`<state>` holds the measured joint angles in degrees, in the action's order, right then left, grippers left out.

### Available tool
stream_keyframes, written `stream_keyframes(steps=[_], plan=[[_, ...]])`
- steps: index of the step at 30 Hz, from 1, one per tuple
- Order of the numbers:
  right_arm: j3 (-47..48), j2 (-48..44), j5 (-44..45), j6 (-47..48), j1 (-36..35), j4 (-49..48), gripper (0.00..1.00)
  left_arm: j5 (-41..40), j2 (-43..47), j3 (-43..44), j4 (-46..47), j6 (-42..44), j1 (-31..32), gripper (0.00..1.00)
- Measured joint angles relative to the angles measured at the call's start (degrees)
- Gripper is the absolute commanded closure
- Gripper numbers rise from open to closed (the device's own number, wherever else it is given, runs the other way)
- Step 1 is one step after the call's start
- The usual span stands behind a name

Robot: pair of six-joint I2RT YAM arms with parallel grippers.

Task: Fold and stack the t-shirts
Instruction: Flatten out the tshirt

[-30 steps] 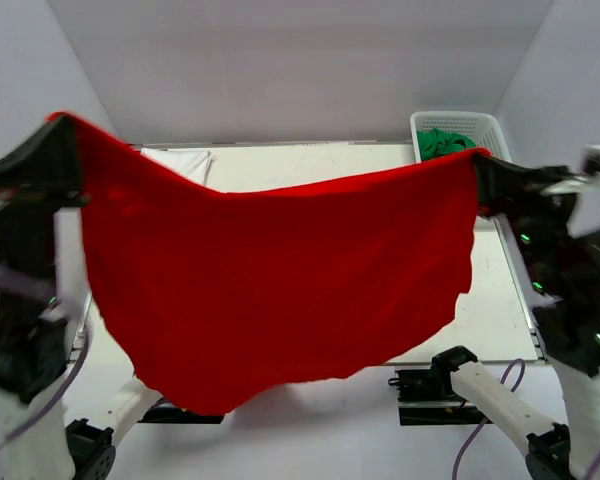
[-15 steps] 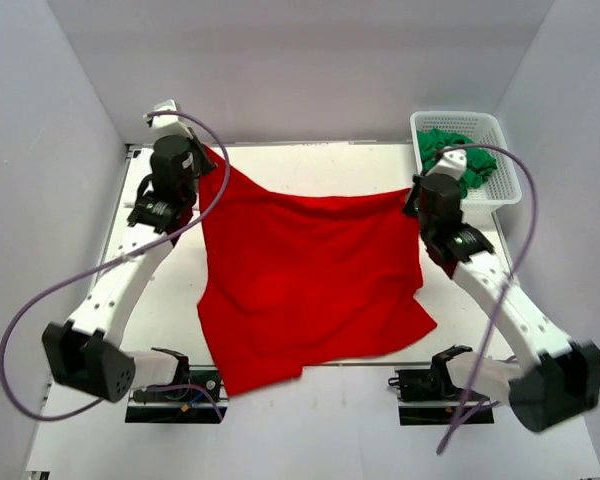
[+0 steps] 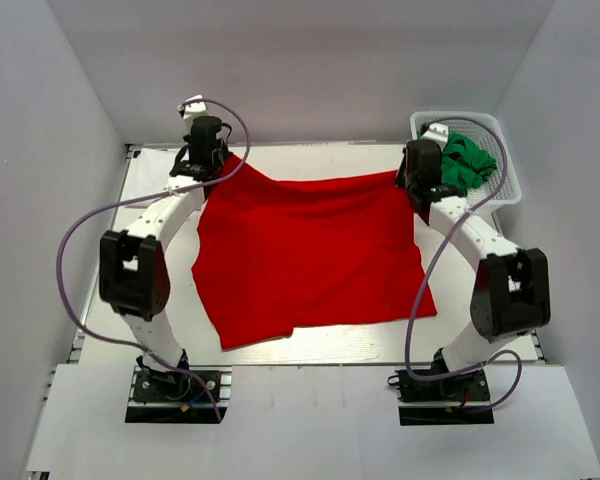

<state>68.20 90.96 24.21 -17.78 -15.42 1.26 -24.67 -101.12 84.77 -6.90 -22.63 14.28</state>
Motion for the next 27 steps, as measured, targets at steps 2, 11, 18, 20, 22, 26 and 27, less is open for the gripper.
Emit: stream_keyframes(steps=[2,11,18,20,22,26,27], plan=[[3.04,2.64,-1.20,0.02,0.98,-0.83,1.00,-0.13,-3.19,2.82,-0.11,-0.22,-0.52,1.00],[19.52,18.23,-5.55,0.46,4.22,-0.02,0.90,-1.25,-17.42,18.97,0.02,-1.01,-2.12,0.99],[34.29,32.41,-7.74,2.12,5.79,2.71,0.25,-1.09,-36.06,39.32,0.00,-1.36,-3.04,0.30],[43.41,38.60,-9.60,3.85,6.03,4.83,0.13,-0.09,-43.08,48.35,-0.35,-1.31,-3.39,0.00],[51.84,43.56,-11.37,4.98,6.25,7.39,0.10,1.86,-46.82,52.22,0.02,-1.60,-3.72,0.00],[53.33,43.41,-15.69,6.80,6.23,8.50,0.10,6.25,-44.94,45.90,1.68,-1.90,-4.31,0.00],[50.58,41.72,-17.05,7.08,6.23,7.80,0.10,7.48,-43.41,43.39,2.10,-1.88,-4.37,0.00]])
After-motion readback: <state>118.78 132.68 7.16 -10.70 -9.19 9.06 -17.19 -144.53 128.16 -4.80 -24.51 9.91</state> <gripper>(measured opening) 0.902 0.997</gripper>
